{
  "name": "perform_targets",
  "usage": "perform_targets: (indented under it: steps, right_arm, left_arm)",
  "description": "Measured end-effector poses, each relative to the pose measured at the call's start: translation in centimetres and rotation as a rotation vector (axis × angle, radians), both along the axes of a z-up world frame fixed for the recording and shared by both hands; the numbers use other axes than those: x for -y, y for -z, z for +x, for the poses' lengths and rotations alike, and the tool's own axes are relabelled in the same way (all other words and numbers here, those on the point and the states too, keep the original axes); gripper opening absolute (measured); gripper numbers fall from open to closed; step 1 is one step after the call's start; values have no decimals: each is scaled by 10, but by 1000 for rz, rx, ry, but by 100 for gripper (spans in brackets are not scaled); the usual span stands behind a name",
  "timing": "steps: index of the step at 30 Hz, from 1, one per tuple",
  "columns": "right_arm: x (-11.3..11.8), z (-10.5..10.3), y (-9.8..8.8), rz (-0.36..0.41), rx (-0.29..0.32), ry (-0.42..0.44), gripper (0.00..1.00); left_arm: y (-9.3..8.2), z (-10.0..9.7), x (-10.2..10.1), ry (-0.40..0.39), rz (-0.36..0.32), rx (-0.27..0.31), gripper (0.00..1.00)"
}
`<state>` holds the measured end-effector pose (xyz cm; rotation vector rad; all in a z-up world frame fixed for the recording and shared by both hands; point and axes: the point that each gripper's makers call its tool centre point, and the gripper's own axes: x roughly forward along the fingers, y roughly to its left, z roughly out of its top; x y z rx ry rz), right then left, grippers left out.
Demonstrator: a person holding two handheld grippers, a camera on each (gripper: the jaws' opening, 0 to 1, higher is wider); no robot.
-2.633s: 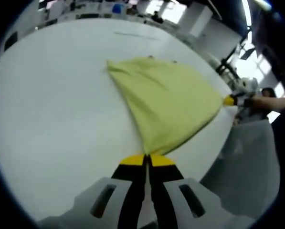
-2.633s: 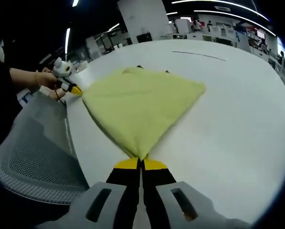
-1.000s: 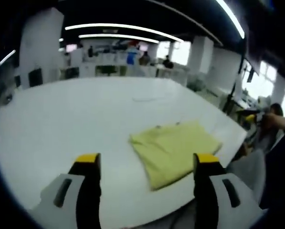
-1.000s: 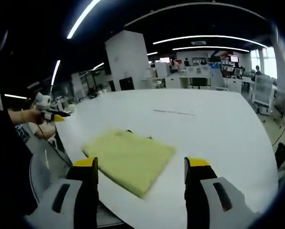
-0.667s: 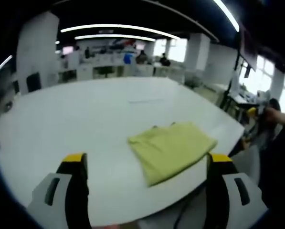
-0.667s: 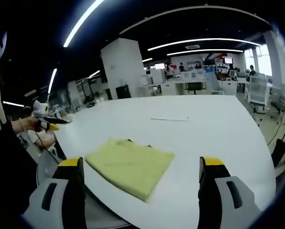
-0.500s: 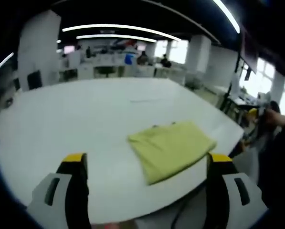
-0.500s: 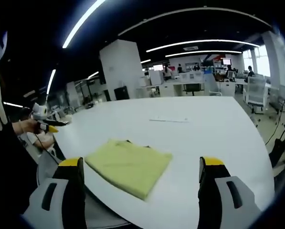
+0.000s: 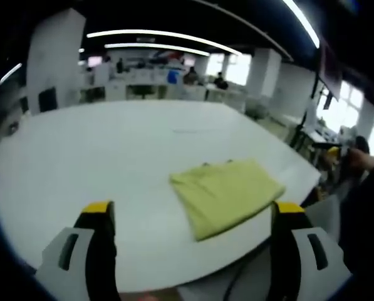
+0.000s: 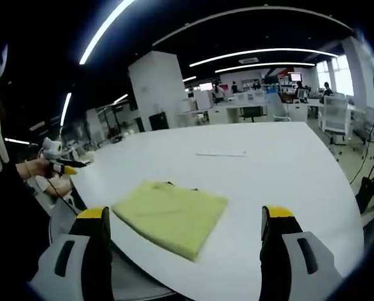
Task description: Fold the garment on the visible template until the final outline fits inside the template.
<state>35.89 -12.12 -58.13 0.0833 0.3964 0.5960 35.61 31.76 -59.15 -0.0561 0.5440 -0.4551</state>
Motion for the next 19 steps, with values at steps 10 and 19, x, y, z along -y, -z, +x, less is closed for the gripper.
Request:
perform_targets:
  steps: [10, 19]
  right_arm:
    - [1, -2, 7, -10, -19, 2, 100]
    - [1, -4, 11, -11, -31, 4, 99]
  left_arm:
    - [3, 0, 3, 9, 4, -7, 100]
    - [5, -2, 5, 17, 5, -16, 100]
